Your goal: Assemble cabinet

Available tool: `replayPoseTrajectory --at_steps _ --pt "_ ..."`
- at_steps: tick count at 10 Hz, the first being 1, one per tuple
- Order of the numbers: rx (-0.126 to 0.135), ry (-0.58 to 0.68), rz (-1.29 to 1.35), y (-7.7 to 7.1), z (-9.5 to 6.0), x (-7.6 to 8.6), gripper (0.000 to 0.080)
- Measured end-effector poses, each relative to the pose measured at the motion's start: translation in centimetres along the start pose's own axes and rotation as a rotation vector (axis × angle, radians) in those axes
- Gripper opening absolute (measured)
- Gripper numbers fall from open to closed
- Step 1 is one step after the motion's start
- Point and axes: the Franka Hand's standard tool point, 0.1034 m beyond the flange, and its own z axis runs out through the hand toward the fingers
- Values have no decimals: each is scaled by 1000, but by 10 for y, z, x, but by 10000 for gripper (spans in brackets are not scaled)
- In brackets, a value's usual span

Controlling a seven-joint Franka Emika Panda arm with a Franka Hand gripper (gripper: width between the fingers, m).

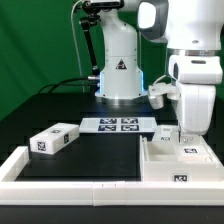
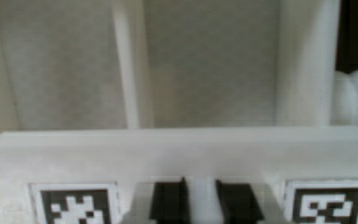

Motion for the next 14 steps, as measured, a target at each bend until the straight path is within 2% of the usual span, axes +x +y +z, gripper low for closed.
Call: replayPoseTrajectory --at_steps 3,5,7,10,11,13,14 --pt "-14 5 -22 16 1 1 71" --pt "3 -3 -39 17 2 1 71" --pt "39 -21 -37 17 2 1 71" --pt "41 -23 -33 16 1 -1 71" --pt "40 -24 -33 16 1 -2 253" --pt "32 -30 -7 11 -9 -8 601" --pt "25 -33 22 -1 -19 -12 601"
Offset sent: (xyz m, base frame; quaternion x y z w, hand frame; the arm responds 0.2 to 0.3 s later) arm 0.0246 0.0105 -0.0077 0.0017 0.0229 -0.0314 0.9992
